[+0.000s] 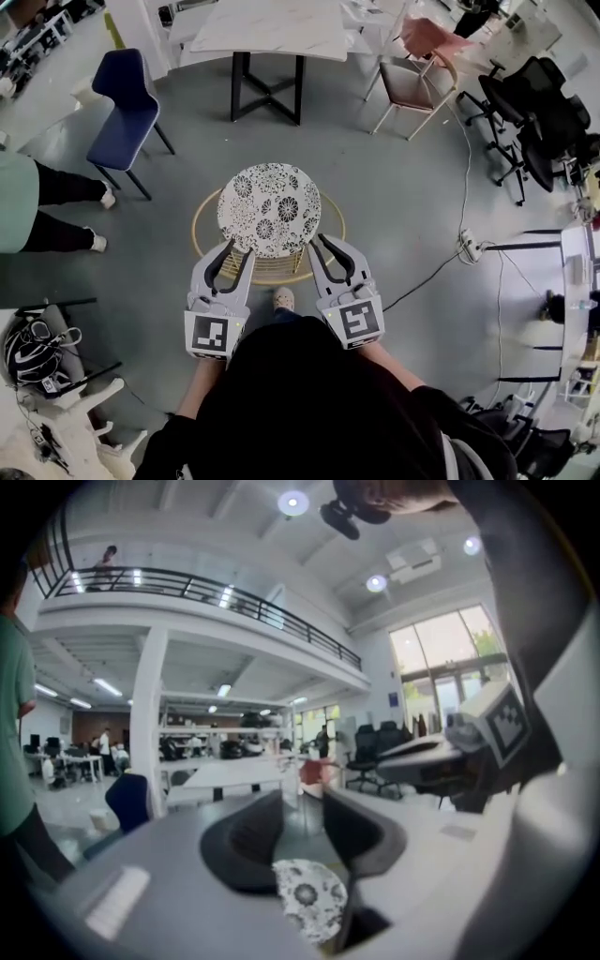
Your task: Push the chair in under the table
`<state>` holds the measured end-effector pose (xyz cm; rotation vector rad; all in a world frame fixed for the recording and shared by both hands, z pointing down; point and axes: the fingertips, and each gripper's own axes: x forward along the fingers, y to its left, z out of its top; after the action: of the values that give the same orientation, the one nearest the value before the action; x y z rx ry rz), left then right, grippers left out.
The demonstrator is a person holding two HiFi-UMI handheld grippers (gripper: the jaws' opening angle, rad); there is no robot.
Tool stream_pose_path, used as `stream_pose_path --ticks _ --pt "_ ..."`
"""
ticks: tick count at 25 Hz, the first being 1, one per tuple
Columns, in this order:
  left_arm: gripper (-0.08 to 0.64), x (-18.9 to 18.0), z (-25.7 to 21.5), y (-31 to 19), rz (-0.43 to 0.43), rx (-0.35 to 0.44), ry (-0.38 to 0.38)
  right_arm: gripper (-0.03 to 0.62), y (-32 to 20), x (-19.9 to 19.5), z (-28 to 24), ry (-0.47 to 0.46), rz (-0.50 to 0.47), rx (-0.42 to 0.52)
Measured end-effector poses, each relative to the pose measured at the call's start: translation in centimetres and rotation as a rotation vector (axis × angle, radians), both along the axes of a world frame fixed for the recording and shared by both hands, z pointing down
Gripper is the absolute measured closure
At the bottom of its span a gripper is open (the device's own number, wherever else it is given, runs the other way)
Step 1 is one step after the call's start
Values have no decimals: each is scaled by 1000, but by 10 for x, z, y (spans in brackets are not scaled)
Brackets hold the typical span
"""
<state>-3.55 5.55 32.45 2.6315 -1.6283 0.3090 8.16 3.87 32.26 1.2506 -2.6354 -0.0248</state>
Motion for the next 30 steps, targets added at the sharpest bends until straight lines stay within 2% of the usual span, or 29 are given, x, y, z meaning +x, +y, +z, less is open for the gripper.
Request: stream_pose_path --ticks 4,6,10,15,19,23,27,30 --pt "372 -3 24 -9 25 -55 -34 564 -8 -1 30 47 -62 -72" --pt "348 -4 42 -10 59 -105 -79 510 -11 -1 46 68 -82 -105" --pt "314 -9 75 -6 122 -210 -144 470 -16 3 75 114 -110 -160" --pt "288 -18 115 3 215 -309 -243 425 -7 5 111 214 -193 -223" --pt "284 -19 156 14 348 -377 -381 423 0 12 136 308 -249 -250" --pt "284 -23 194 33 465 -435 -484 423 14 20 164 403 -295 -295" --pt "282 -23 224 48 553 -473 -578 423 27 30 194 505 -357 -320" --pt "279 -26 244 58 596 -506 -617 423 39 32 217 564 -406 -332"
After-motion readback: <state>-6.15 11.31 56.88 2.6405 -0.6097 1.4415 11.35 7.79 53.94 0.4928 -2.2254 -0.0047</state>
